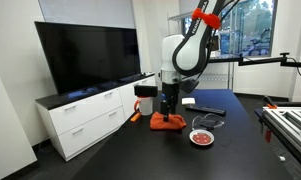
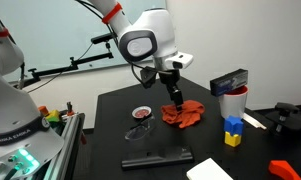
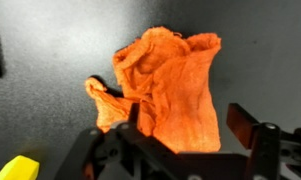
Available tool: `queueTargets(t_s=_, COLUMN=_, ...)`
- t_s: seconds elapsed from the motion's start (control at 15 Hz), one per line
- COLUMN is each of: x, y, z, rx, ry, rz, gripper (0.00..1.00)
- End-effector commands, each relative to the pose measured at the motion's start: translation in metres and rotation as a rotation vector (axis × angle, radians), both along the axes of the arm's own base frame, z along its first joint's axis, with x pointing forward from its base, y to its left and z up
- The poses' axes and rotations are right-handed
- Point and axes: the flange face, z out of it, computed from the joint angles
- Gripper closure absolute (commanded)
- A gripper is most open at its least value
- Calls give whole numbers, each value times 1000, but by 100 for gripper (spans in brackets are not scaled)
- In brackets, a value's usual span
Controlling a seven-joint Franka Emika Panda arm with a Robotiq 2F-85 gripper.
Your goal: Use the orange towel to wipe the counter
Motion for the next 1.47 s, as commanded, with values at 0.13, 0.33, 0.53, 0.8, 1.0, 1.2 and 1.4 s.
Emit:
queueTargets(t_s=0.13, x=-3, y=-2, z=13, rx=11, ry=0, rz=-13, gripper=0)
queueTargets(t_s=0.33, x=-4, y=-2, z=15, rx=11, ry=16, rz=-14, gripper=0)
queueTargets(t_s=0.53, x=-12, y=5, z=46, rx=46, ry=53, rz=6, gripper=0)
queueTargets(t_s=0.8, x=-19, y=9, z=98, rx=53, ry=96, rz=42, gripper=0)
queueTargets(t_s=1.0, x=-28, y=11, z=127, rx=51, ry=130, rz=64, gripper=0)
queueTargets(t_s=1.2, x=-35, y=13, z=143, rx=43, ry=153, rz=94, gripper=0)
queueTargets(t_s=1.4, x=-38, y=14, z=150, rx=39, ry=167, rz=113, gripper=0)
